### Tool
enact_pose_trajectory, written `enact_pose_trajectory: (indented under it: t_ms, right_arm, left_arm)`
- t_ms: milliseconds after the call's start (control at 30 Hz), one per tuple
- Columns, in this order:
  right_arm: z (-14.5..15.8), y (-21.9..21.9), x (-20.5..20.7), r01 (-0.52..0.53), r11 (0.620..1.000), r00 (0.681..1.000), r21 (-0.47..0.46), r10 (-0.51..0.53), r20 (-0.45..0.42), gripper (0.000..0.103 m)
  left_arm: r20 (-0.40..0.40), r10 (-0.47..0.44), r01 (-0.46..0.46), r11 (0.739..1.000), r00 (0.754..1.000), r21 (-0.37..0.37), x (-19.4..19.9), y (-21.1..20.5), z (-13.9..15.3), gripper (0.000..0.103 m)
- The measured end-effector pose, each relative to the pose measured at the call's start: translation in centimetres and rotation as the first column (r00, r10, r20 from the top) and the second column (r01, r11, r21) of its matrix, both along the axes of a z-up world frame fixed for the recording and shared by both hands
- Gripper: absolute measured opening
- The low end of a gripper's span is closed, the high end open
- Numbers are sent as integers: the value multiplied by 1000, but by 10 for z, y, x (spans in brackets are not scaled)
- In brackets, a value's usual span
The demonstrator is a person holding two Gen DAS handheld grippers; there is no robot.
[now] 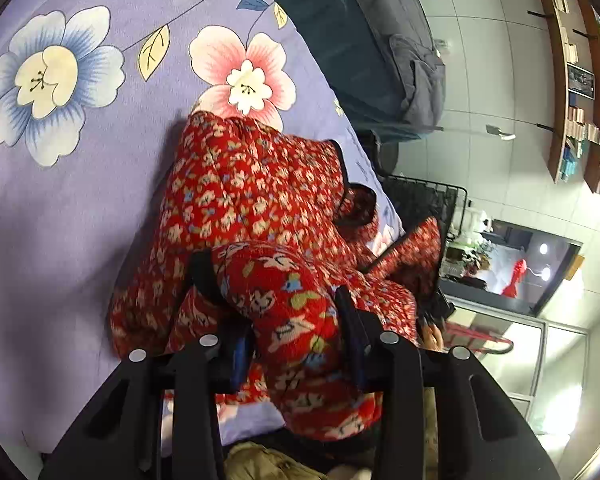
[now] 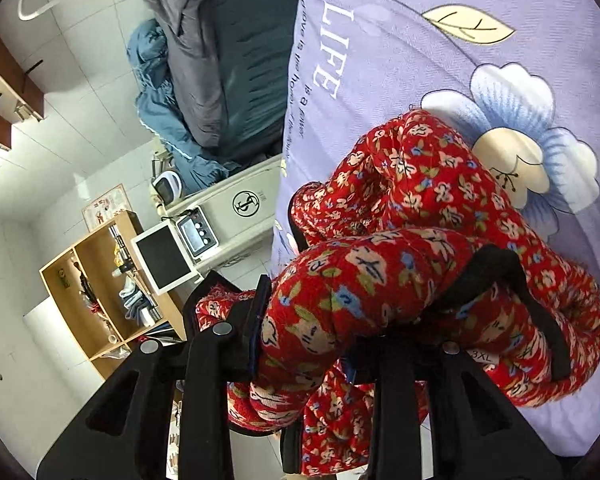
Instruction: Fold large clothes
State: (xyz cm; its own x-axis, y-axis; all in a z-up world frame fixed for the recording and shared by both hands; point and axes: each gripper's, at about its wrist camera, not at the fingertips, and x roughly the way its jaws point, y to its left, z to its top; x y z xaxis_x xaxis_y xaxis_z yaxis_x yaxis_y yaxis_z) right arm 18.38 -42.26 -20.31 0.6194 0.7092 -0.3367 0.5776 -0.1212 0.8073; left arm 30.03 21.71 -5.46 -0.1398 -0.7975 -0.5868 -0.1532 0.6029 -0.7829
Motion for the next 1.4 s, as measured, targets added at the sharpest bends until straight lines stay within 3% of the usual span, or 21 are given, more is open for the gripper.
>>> enact_pose_trajectory:
  t_ms: [33,100,167,233,367,433,467,533,600,633,700,733,800,867,900,933,1000,1100,1167,1200,1400]
  right_arm:
    - [-3,1,5,-2,1000,1000,10,3,-8,32]
    - [-10,0,13,-6,1000,1000,15,7,-29,33]
    - [-18,-3,21,-3,1000,998,10,4,-57,33]
    - [-28,-2,26,19,999,997,28,-17,-77,36]
    - [-43,-7,28,118,987,989,113,-107,-100,54]
    - [-40,-8,28,173,975,983,140,-161,-92,72]
    - [-35,-10,31,189,972,981,140,-181,-67,75]
    - [-10,-16,35,188,979,981,80,-192,38,77]
    - [19,-20,40,129,991,985,-40,-123,125,80]
    - [38,-20,39,83,986,987,-148,-60,152,80]
    - [66,-11,38,-20,942,983,-336,80,165,81]
    - [83,3,37,-113,869,971,-483,199,132,81]
    - [109,35,29,-221,668,929,-711,365,55,81]
    - [132,81,10,-251,381,865,-890,501,-30,81]
    - [136,104,-1,-242,271,837,-932,544,-60,81]
    - [135,120,-9,-242,211,818,-947,570,-82,81]
    - [122,160,-24,-279,88,753,-956,638,-161,81]
    - [89,202,-32,-354,-78,643,-932,703,-304,80]
    - [75,213,-35,-362,-142,616,-921,706,-350,80]
    - [69,212,-32,-364,-154,620,-919,696,-362,80]
    - [56,164,9,-409,-73,732,-909,569,-375,80]
  left_arm:
    - [3,3,-3,1000,1000,0,0,4,2,44]
    - [53,58,-62,995,997,77,4,33,19,70]
    - [143,143,-164,975,979,153,11,67,39,74]
    - [220,158,-211,947,963,242,11,86,57,74]
    - [306,-7,-124,905,952,406,-14,57,70,76]
    - [346,-123,-64,874,930,481,-36,23,69,76]
    - [362,-170,-41,861,917,507,-46,10,66,76]
    - [404,-267,0,833,875,553,-77,-31,58,76]
    - [440,-306,31,847,844,530,-103,-64,51,76]
    - [453,-310,41,858,836,512,-113,-76,46,77]
    - [466,-317,47,863,826,504,-129,-101,41,81]
    - [472,-336,45,849,815,527,-135,-114,37,81]
    - [478,-381,40,813,792,581,-143,-138,29,81]
    - [494,-432,26,772,754,635,-149,-157,23,82]
    - [497,-451,7,746,742,666,-147,-164,19,85]
    - [494,-465,-17,715,735,699,-146,-169,15,85]
    - [487,-460,-48,688,743,724,-140,-172,8,87]
    - [490,-400,-96,691,775,716,-122,-164,-3,90]
    - [483,-352,-135,681,802,719,-104,-155,-7,92]
    - [484,-328,-156,675,811,721,-95,-151,-8,92]
    - [400,-294,-118,660,868,742,-53,-148,-41,98]
